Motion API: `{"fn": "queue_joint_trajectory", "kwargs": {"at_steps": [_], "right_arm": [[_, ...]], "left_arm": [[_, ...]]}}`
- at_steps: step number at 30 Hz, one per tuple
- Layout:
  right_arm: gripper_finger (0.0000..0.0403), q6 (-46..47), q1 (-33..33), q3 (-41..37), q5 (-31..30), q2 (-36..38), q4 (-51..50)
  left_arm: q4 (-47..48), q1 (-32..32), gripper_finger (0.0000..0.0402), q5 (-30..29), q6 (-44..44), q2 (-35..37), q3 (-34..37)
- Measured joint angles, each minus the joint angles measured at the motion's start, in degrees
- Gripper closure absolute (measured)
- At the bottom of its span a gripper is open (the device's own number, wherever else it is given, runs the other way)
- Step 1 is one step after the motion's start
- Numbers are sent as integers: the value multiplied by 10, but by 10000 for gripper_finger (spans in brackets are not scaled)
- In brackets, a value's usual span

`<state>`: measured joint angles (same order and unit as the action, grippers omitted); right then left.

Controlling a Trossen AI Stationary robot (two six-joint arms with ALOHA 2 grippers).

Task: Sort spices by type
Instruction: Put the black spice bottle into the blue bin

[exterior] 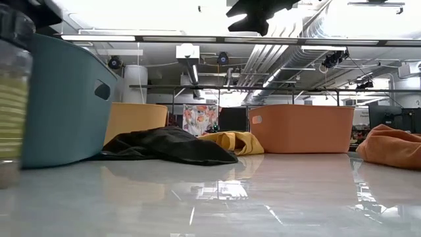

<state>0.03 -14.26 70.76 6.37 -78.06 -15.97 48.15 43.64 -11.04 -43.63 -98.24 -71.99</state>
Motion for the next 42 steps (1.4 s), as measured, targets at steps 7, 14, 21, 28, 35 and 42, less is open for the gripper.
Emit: {"fn": "queue_joint_trajectory", "kwargs": {"at_steps": [7, 14, 21, 28, 35, 42], "right_arm": [[158, 0, 0, 0, 0, 0, 0], [158, 0, 0, 0, 0, 0, -9], [158, -1, 0, 0, 0, 0, -24], [158, -32, 0, 0, 0, 0, -24], [158, -42, 0, 0, 0, 0, -24], [158, -61, 0, 0, 0, 0, -22]], "left_arm": [[-28, -23, 401, 8, 74, 0, 0], [-36, -33, 401, 36, 192, 0, 0], [-48, -45, 401, 65, 238, 0, 0], [-72, -69, 401, 74, 238, 0, 0], [-110, -95, 401, 85, 247, 0, 0], [-50, -127, 401, 100, 243, 0, -28]]}}
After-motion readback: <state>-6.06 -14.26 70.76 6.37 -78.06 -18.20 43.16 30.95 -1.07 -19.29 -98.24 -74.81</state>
